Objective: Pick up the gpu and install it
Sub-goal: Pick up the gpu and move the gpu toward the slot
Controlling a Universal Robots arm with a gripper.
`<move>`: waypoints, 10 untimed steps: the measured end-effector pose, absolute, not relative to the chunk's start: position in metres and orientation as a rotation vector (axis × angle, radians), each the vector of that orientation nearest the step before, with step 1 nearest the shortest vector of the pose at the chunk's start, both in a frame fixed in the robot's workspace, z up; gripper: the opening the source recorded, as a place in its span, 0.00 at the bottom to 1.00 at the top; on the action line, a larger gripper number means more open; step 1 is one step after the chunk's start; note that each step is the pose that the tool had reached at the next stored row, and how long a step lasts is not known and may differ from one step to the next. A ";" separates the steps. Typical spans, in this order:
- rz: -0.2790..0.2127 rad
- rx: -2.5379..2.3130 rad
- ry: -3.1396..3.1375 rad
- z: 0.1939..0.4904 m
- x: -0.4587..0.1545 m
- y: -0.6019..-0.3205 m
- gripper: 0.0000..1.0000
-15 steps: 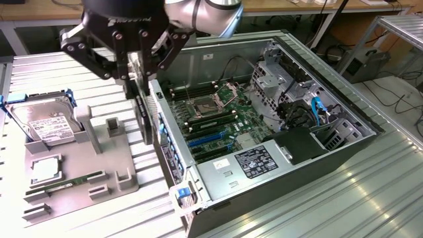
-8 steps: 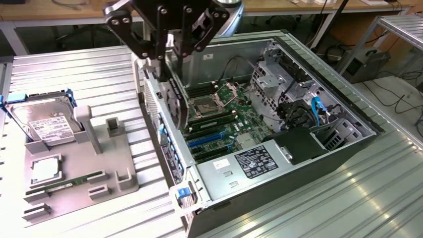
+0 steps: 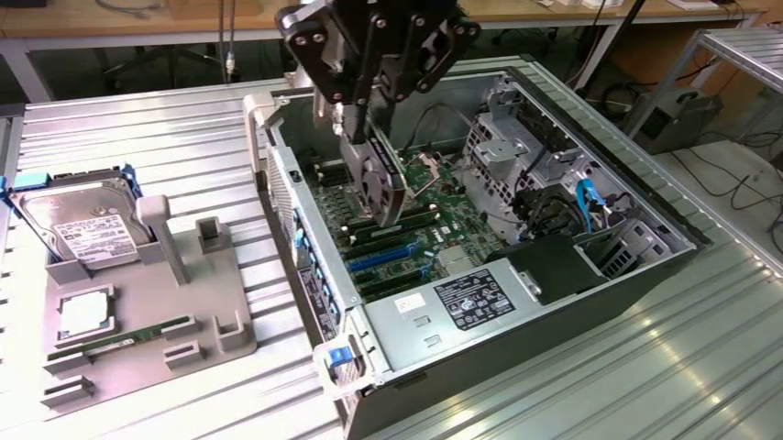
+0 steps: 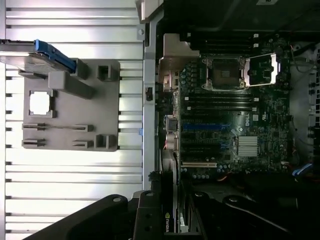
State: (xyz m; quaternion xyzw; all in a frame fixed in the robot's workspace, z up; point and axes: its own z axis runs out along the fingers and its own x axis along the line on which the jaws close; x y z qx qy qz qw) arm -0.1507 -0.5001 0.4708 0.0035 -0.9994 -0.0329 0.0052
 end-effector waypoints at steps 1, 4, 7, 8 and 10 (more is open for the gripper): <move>-0.103 0.011 -3.127 0.469 -0.144 -0.500 0.26; -0.103 0.011 -3.124 0.463 -0.128 -0.499 0.26; -0.103 0.011 -3.120 0.457 -0.112 -0.497 0.26; -0.103 0.010 -3.119 0.454 -0.104 -0.496 0.26; -0.103 0.010 -3.118 0.450 -0.094 -0.493 0.26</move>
